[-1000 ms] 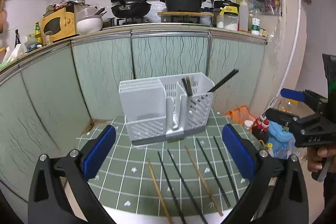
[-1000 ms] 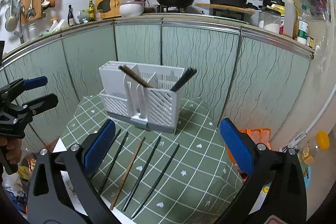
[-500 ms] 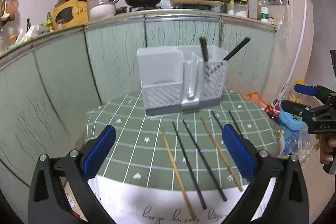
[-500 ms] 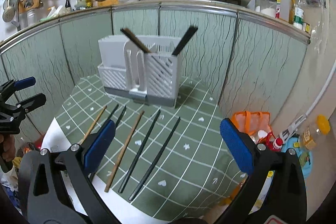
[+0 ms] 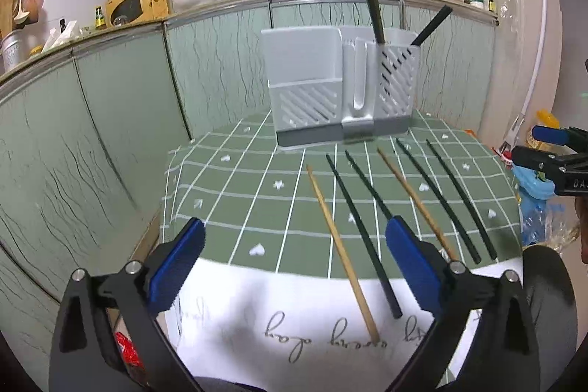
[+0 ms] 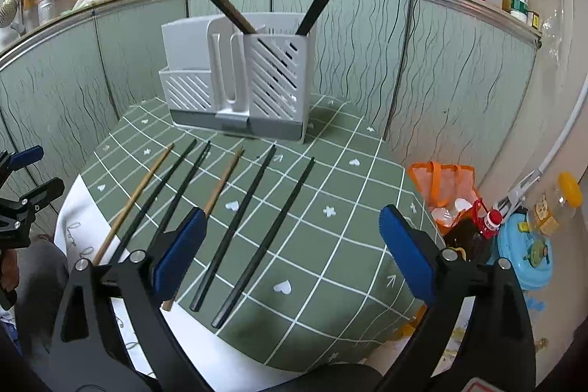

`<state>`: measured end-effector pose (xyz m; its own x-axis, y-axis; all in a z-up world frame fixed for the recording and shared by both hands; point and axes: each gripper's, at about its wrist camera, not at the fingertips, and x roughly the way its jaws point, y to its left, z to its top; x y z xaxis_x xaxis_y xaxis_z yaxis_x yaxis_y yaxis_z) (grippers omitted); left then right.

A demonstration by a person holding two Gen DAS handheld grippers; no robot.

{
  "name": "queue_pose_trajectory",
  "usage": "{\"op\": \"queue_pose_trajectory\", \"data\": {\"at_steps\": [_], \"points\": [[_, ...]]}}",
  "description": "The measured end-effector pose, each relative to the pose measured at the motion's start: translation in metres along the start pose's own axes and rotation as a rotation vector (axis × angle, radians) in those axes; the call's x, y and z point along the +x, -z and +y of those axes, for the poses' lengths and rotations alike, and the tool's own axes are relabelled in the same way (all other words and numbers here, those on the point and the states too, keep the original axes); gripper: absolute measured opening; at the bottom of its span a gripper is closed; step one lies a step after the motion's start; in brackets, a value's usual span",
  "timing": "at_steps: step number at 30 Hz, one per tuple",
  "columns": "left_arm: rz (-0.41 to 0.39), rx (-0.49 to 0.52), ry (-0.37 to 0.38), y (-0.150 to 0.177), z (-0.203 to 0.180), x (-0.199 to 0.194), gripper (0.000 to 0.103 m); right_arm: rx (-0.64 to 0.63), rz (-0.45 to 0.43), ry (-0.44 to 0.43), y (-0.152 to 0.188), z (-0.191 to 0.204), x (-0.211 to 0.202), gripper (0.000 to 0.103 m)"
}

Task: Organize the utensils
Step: 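Move both open tools back over the remaining chopsticks, then grasp a wooden chopstick with the left tool while the right tool grasps a black chopstick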

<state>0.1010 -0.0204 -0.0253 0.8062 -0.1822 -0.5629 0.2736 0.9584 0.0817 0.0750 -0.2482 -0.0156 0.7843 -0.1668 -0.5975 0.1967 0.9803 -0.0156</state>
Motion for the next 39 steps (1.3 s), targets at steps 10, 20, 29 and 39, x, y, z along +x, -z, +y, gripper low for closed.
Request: {"op": "queue_pose_trajectory", "data": {"at_steps": [10, 20, 29, 39], "points": [[0.056, 0.005, 0.001, 0.023, -0.014, 0.014, 0.081, 0.013, 0.056, -0.004, 0.025, 0.001, 0.017, 0.085], [0.132, 0.001, 0.044, 0.040, -0.027, 0.034, 0.053, 0.021, 0.081, -0.011, 0.038, 0.004, 0.024, 0.080], [0.185, -0.006, 0.083, 0.048, -0.035, 0.048, 0.031, 0.028, 0.097, -0.026, 0.046, 0.010, 0.029, 0.074], [0.165, 0.018, 0.022, 0.057, -0.050, 0.043, 0.020, 0.049, 0.101, -0.033, 0.051, 0.012, 0.033, 0.066]]}}
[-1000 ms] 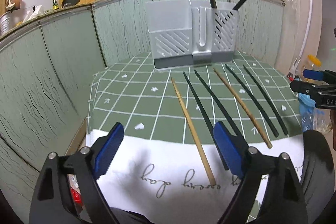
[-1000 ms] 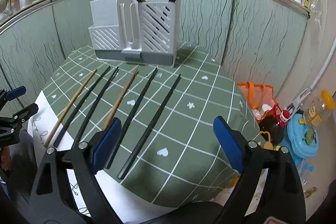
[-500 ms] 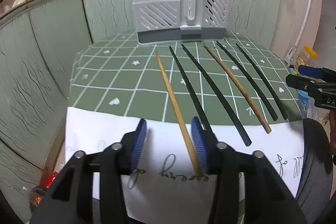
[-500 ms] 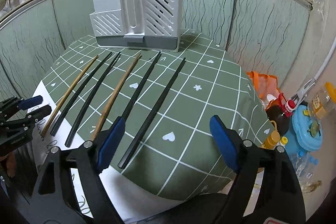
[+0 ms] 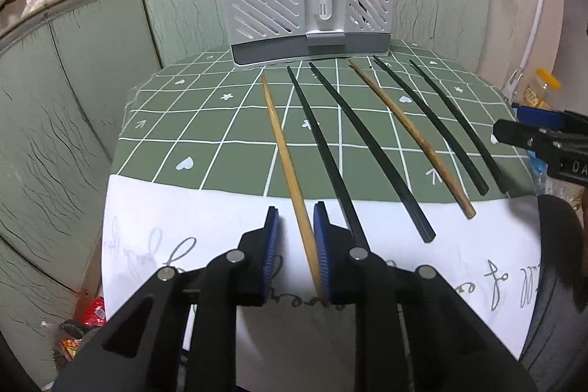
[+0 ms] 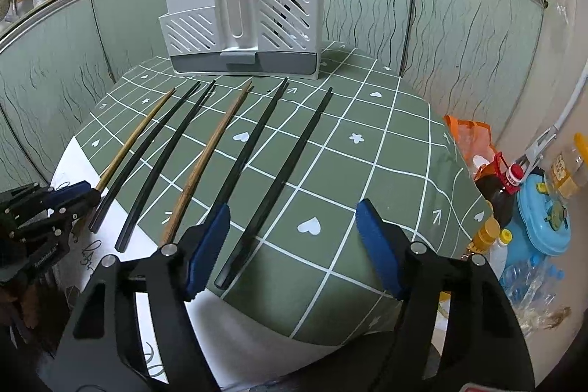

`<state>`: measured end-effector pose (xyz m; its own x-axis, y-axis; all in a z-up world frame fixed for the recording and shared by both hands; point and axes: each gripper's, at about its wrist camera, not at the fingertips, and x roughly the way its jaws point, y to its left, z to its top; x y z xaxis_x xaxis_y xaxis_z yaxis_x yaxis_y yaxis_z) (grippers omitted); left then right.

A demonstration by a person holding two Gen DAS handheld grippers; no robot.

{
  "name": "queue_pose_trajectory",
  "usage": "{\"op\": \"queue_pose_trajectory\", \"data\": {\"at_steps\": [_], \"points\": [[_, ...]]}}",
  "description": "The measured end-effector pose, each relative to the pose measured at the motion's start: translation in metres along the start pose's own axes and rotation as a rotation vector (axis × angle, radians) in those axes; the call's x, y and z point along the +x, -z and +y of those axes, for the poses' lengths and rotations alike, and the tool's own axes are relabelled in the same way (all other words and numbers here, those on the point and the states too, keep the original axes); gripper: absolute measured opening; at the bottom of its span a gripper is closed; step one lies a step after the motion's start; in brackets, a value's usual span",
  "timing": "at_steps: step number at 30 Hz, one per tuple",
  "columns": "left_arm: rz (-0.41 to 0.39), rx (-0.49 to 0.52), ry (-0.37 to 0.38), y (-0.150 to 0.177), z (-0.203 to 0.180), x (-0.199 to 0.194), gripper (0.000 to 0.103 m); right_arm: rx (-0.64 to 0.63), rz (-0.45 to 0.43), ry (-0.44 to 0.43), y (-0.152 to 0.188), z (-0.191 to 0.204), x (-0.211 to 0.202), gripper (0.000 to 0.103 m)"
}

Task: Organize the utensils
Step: 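Grasp a wooden chopstick with the left tool while the right tool grasps a black chopstick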

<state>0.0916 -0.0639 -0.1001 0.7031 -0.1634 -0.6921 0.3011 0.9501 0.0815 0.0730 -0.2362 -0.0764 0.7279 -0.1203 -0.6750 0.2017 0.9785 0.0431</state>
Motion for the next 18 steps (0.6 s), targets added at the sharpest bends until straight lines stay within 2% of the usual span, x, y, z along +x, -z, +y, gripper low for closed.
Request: {"op": "queue_pose_trajectory", "data": {"at_steps": [8, 10, 18], "points": [[0.004, -0.016, -0.005, 0.001, 0.000, 0.001, 0.013, -0.020, 0.002, -0.010, 0.003, 0.010, 0.003, 0.054], [0.007, -0.031, -0.010, 0.002, 0.002, 0.001, 0.010, -0.028, 0.007, -0.005, 0.004, 0.014, 0.005, 0.047], [0.000, -0.038, -0.015, 0.004, 0.002, 0.000, 0.009, -0.011, 0.036, 0.012, 0.014, 0.025, 0.018, 0.019]]}}
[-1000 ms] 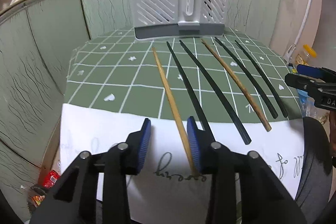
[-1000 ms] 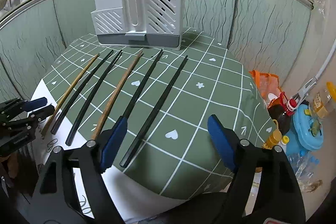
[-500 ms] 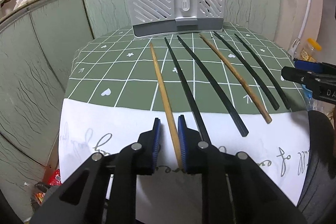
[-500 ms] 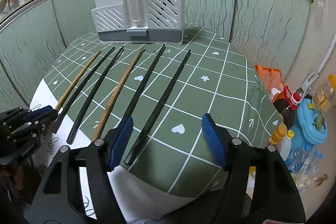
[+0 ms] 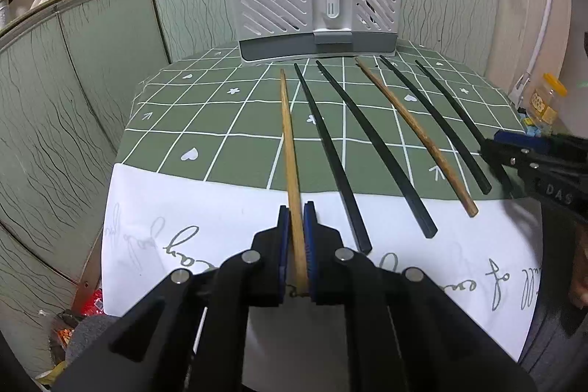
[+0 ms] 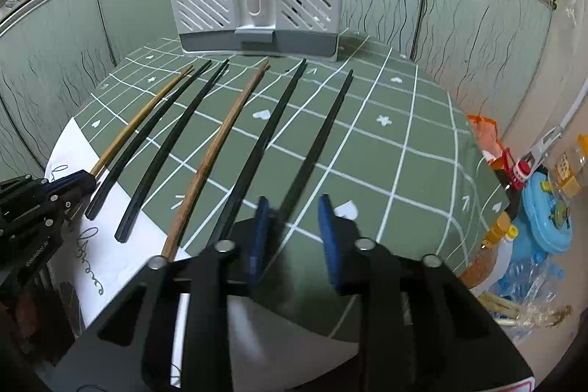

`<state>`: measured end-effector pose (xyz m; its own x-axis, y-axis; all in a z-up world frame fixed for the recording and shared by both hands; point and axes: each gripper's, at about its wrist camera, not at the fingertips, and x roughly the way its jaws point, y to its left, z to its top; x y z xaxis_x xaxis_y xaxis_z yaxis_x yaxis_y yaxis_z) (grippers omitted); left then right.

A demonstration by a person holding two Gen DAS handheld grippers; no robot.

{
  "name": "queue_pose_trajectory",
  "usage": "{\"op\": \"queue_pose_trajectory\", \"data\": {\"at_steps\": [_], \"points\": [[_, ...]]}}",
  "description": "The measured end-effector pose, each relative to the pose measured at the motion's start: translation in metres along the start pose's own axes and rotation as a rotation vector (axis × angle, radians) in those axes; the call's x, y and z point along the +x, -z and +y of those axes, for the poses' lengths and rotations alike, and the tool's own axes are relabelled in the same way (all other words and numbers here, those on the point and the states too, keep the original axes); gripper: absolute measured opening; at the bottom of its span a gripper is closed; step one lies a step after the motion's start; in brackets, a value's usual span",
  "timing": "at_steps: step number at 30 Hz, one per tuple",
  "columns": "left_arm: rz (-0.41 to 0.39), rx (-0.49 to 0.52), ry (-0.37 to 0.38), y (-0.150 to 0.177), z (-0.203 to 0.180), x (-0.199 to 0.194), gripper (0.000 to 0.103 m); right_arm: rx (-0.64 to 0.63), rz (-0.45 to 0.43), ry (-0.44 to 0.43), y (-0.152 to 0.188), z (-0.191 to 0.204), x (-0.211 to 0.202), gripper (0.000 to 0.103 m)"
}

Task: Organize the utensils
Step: 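Grasp a wooden chopstick with the left tool while the right tool grasps a black chopstick, then lift the wooden chopstick with the left tool while the right tool lifts its black chopstick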

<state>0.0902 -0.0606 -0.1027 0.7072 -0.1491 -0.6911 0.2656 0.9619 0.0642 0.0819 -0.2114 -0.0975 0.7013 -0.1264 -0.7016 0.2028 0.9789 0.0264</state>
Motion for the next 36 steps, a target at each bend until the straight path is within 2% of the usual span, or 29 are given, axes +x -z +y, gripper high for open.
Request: {"op": "queue_pose_trajectory", "data": {"at_steps": [12, 23, 36], "points": [[-0.003, -0.051, -0.001, 0.000, 0.003, 0.000, 0.008, 0.099, -0.007, 0.068, 0.004, 0.006, -0.001, 0.006], [0.014, -0.108, 0.031, -0.005, 0.010, 0.003, 0.008, 0.125, -0.002, 0.030, 0.004, -0.002, -0.006, 0.006], [-0.014, -0.093, 0.039, -0.017, 0.022, -0.014, 0.008, 0.092, -0.007, 0.014, -0.008, -0.011, -0.020, 0.006]]}}
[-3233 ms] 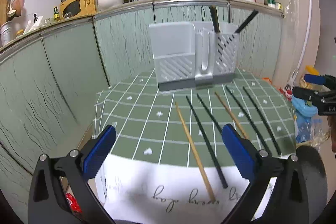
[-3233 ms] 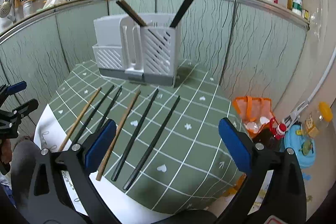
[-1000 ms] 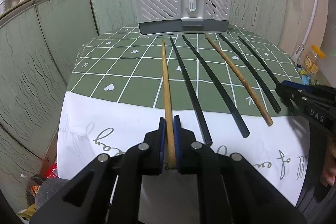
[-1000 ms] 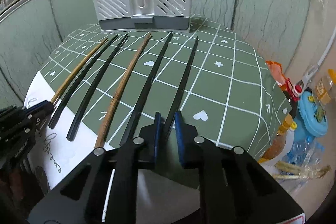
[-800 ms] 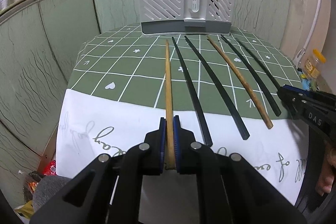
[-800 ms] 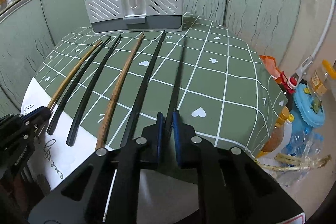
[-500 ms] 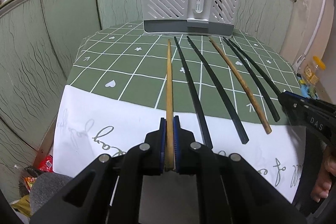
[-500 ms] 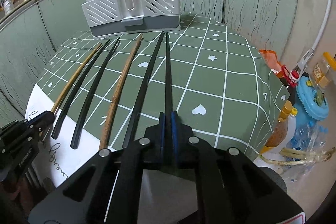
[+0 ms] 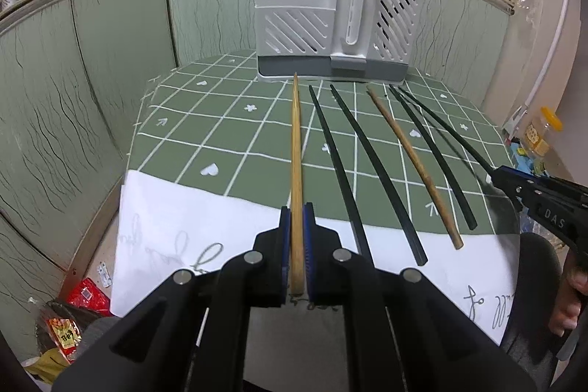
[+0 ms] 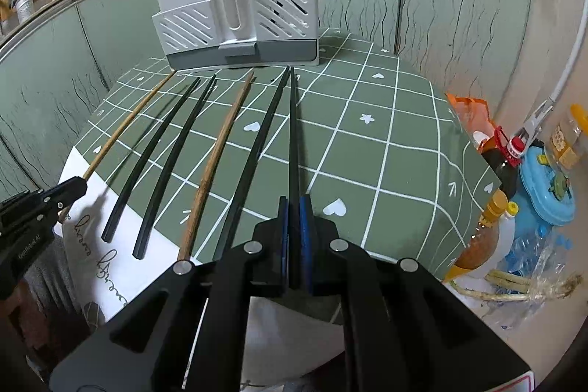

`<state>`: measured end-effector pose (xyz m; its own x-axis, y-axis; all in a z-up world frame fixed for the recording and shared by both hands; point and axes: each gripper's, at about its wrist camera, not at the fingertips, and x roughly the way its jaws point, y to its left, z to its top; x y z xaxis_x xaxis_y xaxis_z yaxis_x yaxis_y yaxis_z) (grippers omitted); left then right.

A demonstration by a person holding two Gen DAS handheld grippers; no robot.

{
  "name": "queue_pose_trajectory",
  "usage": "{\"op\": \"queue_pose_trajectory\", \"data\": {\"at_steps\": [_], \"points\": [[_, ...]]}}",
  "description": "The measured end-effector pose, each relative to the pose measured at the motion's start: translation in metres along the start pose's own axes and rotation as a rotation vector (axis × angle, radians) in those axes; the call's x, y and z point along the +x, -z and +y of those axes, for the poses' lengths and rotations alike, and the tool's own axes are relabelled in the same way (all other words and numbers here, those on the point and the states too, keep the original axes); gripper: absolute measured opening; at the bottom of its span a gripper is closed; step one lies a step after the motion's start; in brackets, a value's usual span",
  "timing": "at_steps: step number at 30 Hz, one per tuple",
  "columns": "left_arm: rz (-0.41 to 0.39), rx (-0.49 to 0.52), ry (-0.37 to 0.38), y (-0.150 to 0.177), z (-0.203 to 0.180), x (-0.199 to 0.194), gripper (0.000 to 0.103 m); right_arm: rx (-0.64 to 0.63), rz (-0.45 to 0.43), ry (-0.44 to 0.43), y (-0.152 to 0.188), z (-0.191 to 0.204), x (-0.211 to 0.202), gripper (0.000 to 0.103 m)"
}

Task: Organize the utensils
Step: 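Lift the wooden chopstick with the left tool while the right tool lifts its black chopstick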

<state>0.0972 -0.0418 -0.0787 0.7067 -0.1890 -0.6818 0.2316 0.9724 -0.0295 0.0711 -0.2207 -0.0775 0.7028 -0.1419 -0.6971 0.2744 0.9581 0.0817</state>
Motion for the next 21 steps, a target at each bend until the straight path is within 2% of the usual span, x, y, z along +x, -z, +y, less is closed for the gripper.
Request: {"op": "queue_pose_trajectory", "data": {"at_steps": [13, 21], "points": [[0.001, 0.011, 0.025, -0.006, 0.004, -0.011, 0.008, 0.010, -0.036, -0.013, -0.012, -0.006, -0.018, 0.006], [-0.033, 0.016, 0.031, -0.018, 0.007, -0.029, 0.008, 0.010, -0.089, -0.022, -0.027, -0.011, -0.038, 0.006]]}}
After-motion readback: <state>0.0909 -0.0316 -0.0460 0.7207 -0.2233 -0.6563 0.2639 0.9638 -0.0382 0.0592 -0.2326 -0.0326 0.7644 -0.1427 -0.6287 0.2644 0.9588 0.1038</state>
